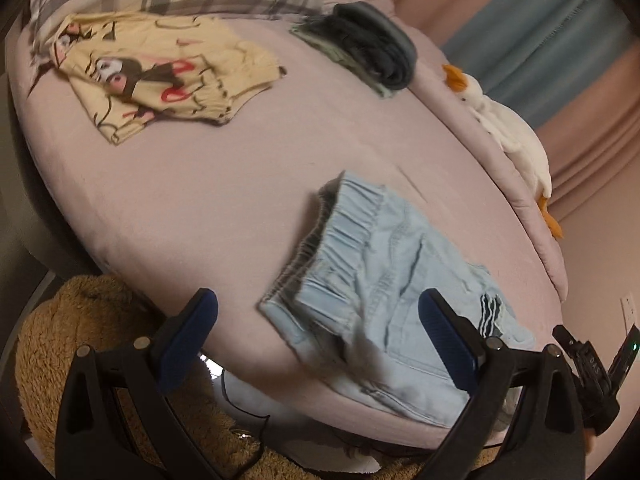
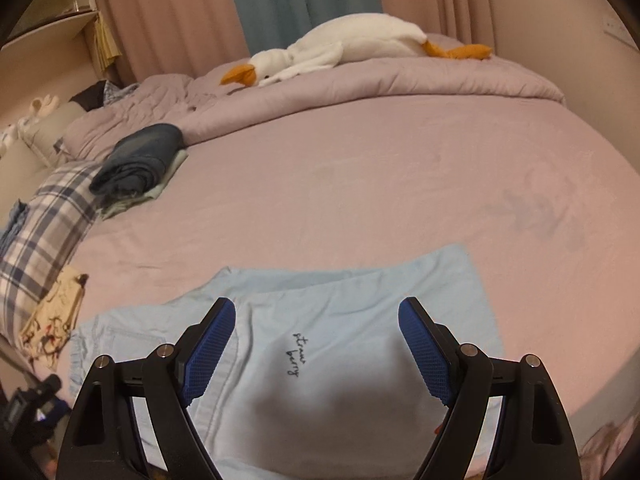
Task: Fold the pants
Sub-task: 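Grasp the elastic waistband with the left gripper and lift it, then fold the waistband with the left gripper toward the leg hems and release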
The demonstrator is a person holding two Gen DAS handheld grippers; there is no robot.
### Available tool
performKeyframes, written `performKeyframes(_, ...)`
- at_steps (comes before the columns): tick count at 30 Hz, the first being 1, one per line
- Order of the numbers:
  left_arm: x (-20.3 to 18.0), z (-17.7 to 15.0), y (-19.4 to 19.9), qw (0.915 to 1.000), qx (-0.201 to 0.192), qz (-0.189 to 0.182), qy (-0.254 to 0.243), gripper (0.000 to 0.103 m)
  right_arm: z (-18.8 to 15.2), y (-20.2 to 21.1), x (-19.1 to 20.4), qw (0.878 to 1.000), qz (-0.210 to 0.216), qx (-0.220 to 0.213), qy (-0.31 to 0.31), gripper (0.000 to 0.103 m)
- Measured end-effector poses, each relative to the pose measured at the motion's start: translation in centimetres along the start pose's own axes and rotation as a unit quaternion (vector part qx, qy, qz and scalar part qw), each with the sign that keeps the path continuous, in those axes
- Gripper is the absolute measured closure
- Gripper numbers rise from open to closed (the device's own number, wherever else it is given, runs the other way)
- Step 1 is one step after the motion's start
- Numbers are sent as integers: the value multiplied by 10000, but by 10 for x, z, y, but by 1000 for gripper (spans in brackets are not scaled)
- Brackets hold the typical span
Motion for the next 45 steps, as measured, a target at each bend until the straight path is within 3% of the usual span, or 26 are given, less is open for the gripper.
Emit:
performKeyframes(11, -1, -8, -23, 9993, 350, 19, 85, 4, -9, -9, 10, 9994, 198, 221, 163, 19)
performKeyframes(13, -3, -10, -25, 9990, 409, -101, 134, 13, -10, -11, 11, 9992, 217, 247, 205, 19)
performKeyframes(17, -11, -19, -30, 9934, 695, -797, 450, 17, -10, -12, 10, 9992, 218, 252, 200, 19)
performKeyframes(26, -10, -12, -34, 9920, 444, -858, 806, 21, -13, -18, 10, 9986, 363, 356, 115, 19)
performKeyframes(30, -13, -12, -35, 9975, 263, -313, 577, 50, -14, -18, 13, 9983, 420, 384, 135, 19)
performKeyframes(32, -14, -12, -37, 9980, 204, -248, 551, 52, -14, -16, 13, 9981, 477, 366, 133, 19)
performKeyframes(36, -17, -13, -36, 9969, 275, -356, 650, 70, -14, -15, 8, 9980, 530, 354, 31, 19)
performKeyframes(40, -41, -7, -19, 9997, -44, -225, -60, 73, -14, -13, 1, 9977, 580, 342, -62, 19)
performKeyframes(45, -66, -2, 2, 9985, -275, -236, -413, 74, -13, -11, -13, 9982, 491, 272, -207, 19)
Point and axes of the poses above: each gripper's, at about its wrist camera, not at the fingertips, and y roughly against the way its jaws point, x to its left, z to its top, the point moved 6 cm from there along -y, roughly the way its jaws point, and after that the axes turned 3 degrees about z, right-handed, at the moved point
